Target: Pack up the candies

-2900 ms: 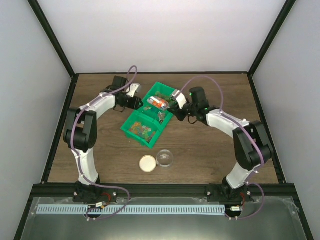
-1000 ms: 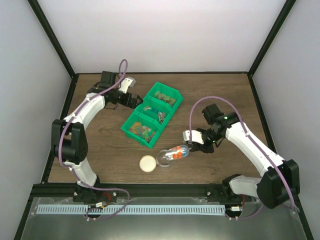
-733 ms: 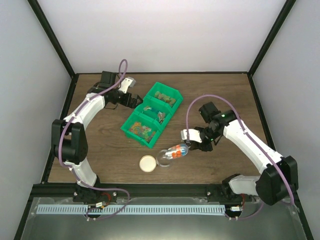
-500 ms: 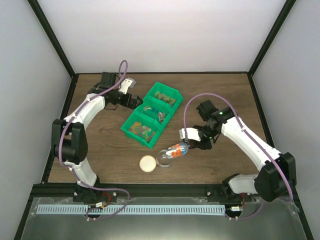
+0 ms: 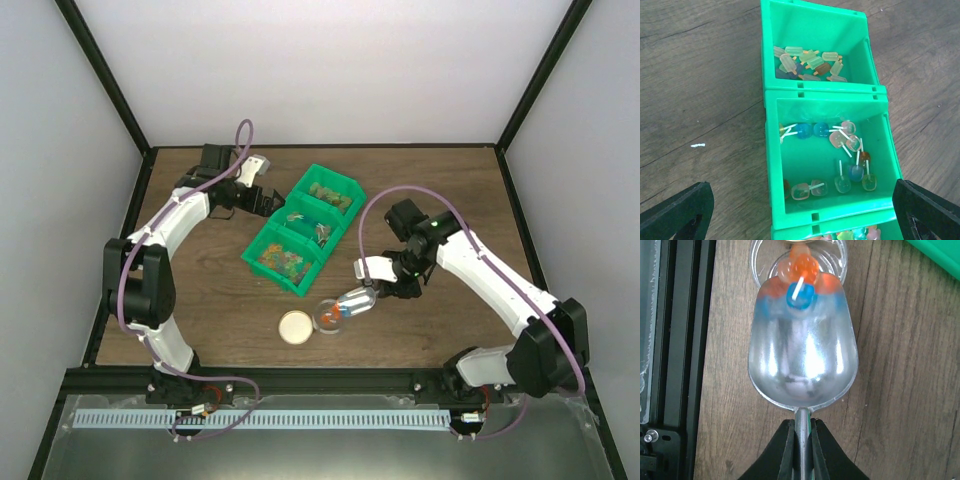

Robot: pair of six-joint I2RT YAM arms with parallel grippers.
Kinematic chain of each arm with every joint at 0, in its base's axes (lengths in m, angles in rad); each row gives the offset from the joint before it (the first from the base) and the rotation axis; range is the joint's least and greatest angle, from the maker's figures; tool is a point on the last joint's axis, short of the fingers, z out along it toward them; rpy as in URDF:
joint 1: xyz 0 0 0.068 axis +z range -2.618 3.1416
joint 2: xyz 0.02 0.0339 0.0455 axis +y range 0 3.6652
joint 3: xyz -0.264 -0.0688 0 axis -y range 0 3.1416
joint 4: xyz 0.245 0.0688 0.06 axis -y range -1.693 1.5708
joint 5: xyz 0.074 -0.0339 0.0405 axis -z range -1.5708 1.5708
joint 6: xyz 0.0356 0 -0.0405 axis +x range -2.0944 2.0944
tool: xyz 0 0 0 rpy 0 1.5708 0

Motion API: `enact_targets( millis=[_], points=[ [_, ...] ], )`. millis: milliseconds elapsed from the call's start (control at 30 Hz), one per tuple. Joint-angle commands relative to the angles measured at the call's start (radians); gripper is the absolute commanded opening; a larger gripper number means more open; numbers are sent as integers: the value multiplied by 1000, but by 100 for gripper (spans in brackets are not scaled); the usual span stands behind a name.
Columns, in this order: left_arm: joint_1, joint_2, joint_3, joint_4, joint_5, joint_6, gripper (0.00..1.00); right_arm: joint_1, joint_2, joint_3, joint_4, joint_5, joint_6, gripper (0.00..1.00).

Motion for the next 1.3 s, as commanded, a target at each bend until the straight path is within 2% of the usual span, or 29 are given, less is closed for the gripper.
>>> enact_targets(
  millis=[0,267,433,567,700,967,1133,1267],
  points=[
    [8,-26,-17,20,13,-12,100,15,11,67,-29,11,17,1],
    [8,-32,-22,20,9,-10,100,27,3,79,-43,42,13,1],
    [8,-35,-24,6,-11,5,100,27,34,204,-33,18,99,1],
    [12,-43,-30,-34,-46,40,100,27,150,376,21,33,277,1],
    [14,-62,-51,-40,-86,60,100,27,341,588,28,135,476,1],
    [21,-47,-41,-39,-133,36,100,27,634,912,-68,298,628,1],
    [21,-26,-42,-25,-123,15,100,31,714,974,-72,340,637,1],
    [20,7,-43,-15,-101,9,93,38,731,943,-72,357,630,1]
  ],
)
